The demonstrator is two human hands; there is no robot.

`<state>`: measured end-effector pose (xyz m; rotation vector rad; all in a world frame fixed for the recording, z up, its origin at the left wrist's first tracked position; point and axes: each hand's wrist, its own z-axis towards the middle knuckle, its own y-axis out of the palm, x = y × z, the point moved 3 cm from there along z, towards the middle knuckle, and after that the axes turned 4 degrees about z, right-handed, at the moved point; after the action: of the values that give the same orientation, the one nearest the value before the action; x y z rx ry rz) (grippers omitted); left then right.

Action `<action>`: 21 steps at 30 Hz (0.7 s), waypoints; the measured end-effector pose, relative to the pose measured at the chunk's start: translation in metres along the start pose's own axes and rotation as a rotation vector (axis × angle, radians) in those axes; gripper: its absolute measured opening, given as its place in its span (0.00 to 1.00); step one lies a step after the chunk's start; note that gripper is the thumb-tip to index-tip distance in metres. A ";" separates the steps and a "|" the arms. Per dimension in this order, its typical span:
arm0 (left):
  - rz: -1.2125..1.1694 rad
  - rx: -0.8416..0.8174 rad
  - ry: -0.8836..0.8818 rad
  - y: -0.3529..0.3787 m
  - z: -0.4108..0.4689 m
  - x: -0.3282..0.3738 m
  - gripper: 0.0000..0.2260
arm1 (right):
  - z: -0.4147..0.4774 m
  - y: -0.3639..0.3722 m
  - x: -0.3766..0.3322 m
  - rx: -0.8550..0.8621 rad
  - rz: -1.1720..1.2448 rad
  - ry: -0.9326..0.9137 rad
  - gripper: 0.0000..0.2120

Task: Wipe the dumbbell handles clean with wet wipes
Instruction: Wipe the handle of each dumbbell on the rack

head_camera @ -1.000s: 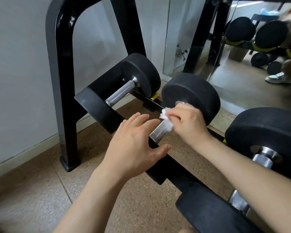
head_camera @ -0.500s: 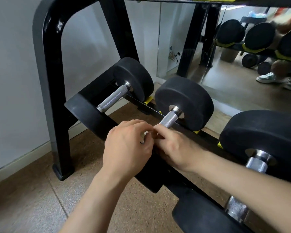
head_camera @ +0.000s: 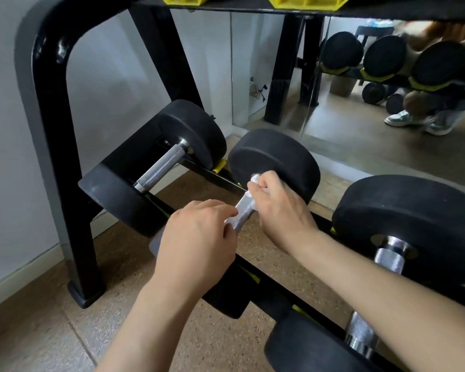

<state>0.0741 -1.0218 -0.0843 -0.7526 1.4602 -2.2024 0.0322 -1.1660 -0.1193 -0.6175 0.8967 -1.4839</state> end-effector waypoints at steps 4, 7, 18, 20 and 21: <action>0.079 -0.122 0.021 0.005 0.018 0.017 0.08 | -0.009 0.002 0.011 0.037 0.163 0.251 0.07; 0.068 -0.216 0.036 0.017 0.044 0.023 0.08 | -0.014 0.003 0.019 0.137 0.423 0.478 0.09; 0.069 -0.039 -0.063 0.025 0.096 0.016 0.03 | -0.014 -0.003 0.018 0.142 0.281 0.420 0.05; 0.139 0.000 0.016 0.020 0.088 0.024 0.04 | -0.015 -0.002 0.023 0.088 0.353 0.540 0.07; 0.201 -0.015 0.067 0.020 0.082 0.030 0.05 | -0.016 0.000 0.024 0.069 0.401 0.585 0.07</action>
<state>0.1028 -1.1054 -0.0712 -0.5158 1.5156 -2.0836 0.0164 -1.1870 -0.1308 0.0698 1.3205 -1.3303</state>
